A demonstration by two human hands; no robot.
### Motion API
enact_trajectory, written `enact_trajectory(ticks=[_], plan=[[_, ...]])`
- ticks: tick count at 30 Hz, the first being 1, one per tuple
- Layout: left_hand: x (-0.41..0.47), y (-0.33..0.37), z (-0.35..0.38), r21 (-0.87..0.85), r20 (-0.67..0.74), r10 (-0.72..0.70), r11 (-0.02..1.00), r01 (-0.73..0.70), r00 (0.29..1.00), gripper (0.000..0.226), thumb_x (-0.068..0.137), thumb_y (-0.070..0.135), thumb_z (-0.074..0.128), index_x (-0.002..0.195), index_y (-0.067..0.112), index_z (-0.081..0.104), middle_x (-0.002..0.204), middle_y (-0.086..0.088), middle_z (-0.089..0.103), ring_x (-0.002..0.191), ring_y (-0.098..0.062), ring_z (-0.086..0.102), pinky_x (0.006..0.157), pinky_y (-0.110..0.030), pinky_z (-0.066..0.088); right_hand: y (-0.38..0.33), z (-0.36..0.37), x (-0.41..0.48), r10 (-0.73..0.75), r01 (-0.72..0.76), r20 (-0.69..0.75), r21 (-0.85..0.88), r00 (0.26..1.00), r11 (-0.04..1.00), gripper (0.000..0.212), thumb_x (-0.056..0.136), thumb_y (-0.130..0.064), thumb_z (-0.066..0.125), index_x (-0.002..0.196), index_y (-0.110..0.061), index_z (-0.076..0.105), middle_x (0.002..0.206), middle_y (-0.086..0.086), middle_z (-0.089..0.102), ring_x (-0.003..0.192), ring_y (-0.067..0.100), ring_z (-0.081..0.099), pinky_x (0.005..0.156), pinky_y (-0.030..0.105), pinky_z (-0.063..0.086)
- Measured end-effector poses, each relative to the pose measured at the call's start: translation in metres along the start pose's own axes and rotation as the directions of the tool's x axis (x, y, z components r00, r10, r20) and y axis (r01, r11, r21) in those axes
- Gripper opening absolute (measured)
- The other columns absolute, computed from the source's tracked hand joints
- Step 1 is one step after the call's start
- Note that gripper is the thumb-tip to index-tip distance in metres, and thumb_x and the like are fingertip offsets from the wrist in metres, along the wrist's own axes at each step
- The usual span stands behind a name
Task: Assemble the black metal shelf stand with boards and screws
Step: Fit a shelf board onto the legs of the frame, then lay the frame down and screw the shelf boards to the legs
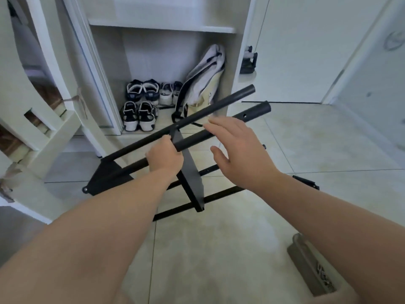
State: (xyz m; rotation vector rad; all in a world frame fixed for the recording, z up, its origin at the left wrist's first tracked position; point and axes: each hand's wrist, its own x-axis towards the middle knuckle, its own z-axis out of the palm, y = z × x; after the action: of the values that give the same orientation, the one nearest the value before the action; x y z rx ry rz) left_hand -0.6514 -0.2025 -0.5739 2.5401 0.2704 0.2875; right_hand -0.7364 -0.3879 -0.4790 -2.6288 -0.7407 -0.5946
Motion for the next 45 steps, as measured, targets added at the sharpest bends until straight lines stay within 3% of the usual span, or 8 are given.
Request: enact_trajectory(ticks=[6,11,18,23,28,32,41,45], plan=[[-0.017,0.028,0.039,0.133,0.038,0.116,0.984,-0.120,0.993,0.034,0.092,0.019,0.058,0.126,0.015,0.053,0.101,-0.006,0.067,0.103,-0.032,0.059,0.088,-0.043,0.040,0.042,0.018,-0.003,0.221,-0.071,0.350,-0.394,0.910,0.916,0.062,0.100,-0.027,0.050,0.157,-0.024,0.024,0.165,0.004,0.024,0.154,0.029,0.012,0.123,0.052,0.003],[-0.033,0.041,0.068,0.196,0.079,0.158,0.966,-0.170,0.984,0.038,0.091,0.020,0.061,0.126,0.015,0.050,0.095,-0.004,0.065,0.101,-0.029,0.057,0.091,-0.040,0.038,0.078,0.032,-0.004,0.358,-0.078,0.525,-0.481,0.772,0.873,0.038,0.103,-0.048,0.043,0.132,-0.024,0.049,0.117,0.000,0.062,0.110,0.027,0.057,0.098,0.045,0.038],[-0.028,0.052,0.087,0.209,0.244,0.103,0.965,-0.156,0.964,0.047,0.090,0.021,0.064,0.132,0.018,0.045,0.098,-0.001,0.065,0.103,-0.027,0.058,0.089,-0.038,0.035,0.127,0.054,-0.023,0.342,-0.144,0.541,-0.375,0.768,0.916,0.028,0.104,-0.052,0.037,0.108,-0.030,0.054,0.079,-0.010,0.049,0.080,0.018,0.049,0.083,0.037,0.027],[0.001,0.056,0.081,-0.010,0.696,-0.054,0.996,0.084,0.716,0.086,0.070,0.027,0.080,0.145,0.017,0.040,0.135,-0.003,0.054,0.122,-0.029,0.051,0.099,-0.039,0.040,0.150,0.058,-0.042,0.326,-0.135,0.519,-0.371,0.790,0.919,0.030,0.104,-0.052,0.036,0.116,-0.032,0.055,0.093,-0.010,0.054,0.086,0.017,0.047,0.085,0.036,0.027],[0.027,0.052,0.077,-0.016,0.860,-0.162,0.939,0.342,0.484,0.065,0.082,0.061,0.061,0.133,0.021,0.051,0.122,0.003,0.060,0.117,-0.020,0.049,0.097,-0.035,0.031,0.159,0.061,-0.056,0.301,-0.134,0.489,-0.347,0.819,0.928,0.033,0.102,-0.055,0.038,0.118,-0.033,0.057,0.094,-0.014,0.048,0.094,0.016,0.050,0.096,0.038,0.033],[0.038,0.042,0.096,-0.017,0.869,-0.167,0.931,0.365,0.466,0.033,0.094,0.044,0.062,0.116,0.020,0.065,0.122,-0.002,0.066,0.112,-0.018,0.056,0.102,-0.035,0.037,0.161,0.067,-0.063,0.298,-0.144,0.487,-0.328,0.821,0.933,0.033,0.103,-0.053,0.038,0.122,-0.035,0.056,0.096,-0.013,0.051,0.091,0.013,0.044,0.095,0.037,0.034],[0.047,0.028,0.105,-0.033,0.922,-0.120,0.923,0.384,0.369,0.027,0.094,0.038,0.065,0.112,0.019,0.070,0.109,0.000,0.070,0.109,-0.016,0.062,0.118,-0.040,0.030,0.167,0.074,-0.070,0.312,-0.195,0.515,-0.270,0.798,0.943,0.030,0.101,-0.055,0.044,0.116,-0.034,0.059,0.091,-0.014,0.052,0.089,0.014,0.048,0.084,0.034,0.034],[0.047,0.027,0.104,-0.009,0.928,-0.125,0.934,0.356,0.351,0.023,0.094,0.035,0.065,0.107,0.018,0.071,0.102,0.000,0.071,0.102,-0.016,0.064,0.114,-0.038,0.036,0.164,0.074,-0.069,0.314,-0.225,0.527,-0.227,0.790,0.948,0.026,0.099,-0.057,0.048,0.108,-0.036,0.060,0.089,-0.014,0.054,0.085,0.013,0.054,0.063,0.030,0.032]])
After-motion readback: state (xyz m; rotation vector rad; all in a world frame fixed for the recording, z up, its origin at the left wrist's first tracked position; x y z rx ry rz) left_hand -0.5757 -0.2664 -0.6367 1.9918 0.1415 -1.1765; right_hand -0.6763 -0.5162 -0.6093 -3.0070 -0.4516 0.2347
